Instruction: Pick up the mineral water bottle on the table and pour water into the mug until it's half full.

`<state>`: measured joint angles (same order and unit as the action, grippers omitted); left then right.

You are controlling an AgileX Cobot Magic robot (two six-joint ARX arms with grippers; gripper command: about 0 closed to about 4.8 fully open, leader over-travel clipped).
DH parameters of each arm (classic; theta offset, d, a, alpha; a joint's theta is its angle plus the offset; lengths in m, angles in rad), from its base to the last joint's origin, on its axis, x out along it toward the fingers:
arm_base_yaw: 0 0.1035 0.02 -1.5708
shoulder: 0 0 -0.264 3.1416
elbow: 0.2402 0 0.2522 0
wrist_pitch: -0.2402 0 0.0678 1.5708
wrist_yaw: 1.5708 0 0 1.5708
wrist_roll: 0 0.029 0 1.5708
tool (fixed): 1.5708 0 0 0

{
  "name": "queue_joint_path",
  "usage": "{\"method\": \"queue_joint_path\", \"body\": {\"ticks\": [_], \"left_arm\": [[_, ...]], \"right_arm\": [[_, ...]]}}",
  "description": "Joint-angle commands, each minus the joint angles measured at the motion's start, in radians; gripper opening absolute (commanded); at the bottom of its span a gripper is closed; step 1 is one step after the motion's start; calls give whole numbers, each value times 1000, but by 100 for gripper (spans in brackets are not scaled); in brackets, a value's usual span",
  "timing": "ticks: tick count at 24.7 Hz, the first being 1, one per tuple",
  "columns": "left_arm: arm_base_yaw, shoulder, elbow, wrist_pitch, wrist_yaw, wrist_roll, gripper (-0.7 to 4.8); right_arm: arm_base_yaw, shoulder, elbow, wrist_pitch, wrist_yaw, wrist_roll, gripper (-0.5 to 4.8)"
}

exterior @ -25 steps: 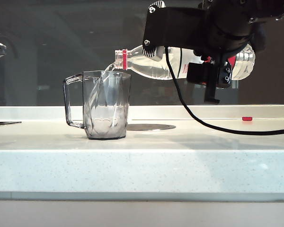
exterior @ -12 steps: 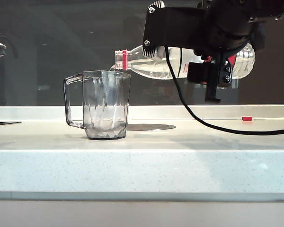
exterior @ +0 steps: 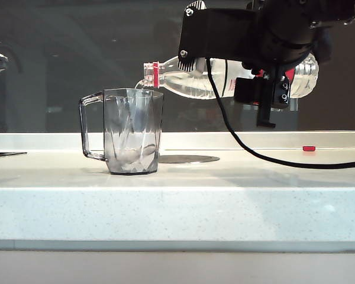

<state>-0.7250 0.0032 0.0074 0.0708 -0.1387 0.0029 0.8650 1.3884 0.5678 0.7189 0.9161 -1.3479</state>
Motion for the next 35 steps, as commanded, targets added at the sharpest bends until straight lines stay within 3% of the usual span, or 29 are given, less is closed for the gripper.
{"method": "queue_joint_path", "body": {"ticks": [1, 35], "left_arm": [[2, 0, 2, 13, 4, -3, -4], [2, 0, 3, 13, 4, -3, -4]], "right_arm": [[1, -10, 11, 49, 6, 4, 269], [1, -10, 11, 49, 6, -23, 269]]}}
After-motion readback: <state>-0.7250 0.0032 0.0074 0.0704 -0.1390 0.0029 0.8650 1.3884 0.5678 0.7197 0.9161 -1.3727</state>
